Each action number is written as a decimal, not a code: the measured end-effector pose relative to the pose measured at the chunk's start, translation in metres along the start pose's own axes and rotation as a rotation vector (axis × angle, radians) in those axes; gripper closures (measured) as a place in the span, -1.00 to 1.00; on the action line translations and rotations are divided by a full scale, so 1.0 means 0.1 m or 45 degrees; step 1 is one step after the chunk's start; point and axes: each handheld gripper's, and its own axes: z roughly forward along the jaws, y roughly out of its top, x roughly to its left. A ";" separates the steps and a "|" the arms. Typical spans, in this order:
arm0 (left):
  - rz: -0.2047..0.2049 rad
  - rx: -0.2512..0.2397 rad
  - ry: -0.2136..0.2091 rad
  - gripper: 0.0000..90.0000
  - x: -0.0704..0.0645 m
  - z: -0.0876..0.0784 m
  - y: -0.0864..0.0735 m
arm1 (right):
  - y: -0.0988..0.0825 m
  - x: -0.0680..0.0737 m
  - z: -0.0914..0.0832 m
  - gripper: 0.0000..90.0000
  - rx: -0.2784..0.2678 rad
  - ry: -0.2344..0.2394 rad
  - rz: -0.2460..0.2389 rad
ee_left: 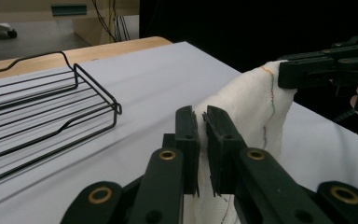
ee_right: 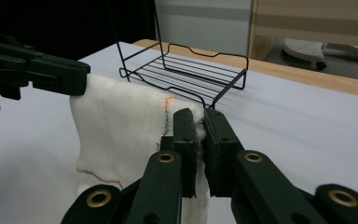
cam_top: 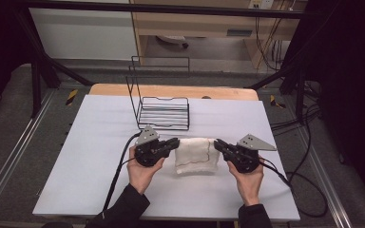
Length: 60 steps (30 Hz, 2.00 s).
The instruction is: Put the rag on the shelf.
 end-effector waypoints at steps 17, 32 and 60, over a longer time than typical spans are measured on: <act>0.017 -0.098 -0.002 0.86 -0.03 -0.13 0.12 | 0.12 0.08 -0.08 0.87 -0.093 -0.013 -0.030; 0.045 -0.166 0.008 0.86 -0.03 -0.27 0.27 | 0.28 0.17 -0.12 0.87 -0.170 -0.010 -0.054; 0.064 -0.277 0.065 0.87 0.13 -0.59 0.54 | 0.67 0.40 0.03 0.87 -0.297 0.010 -0.092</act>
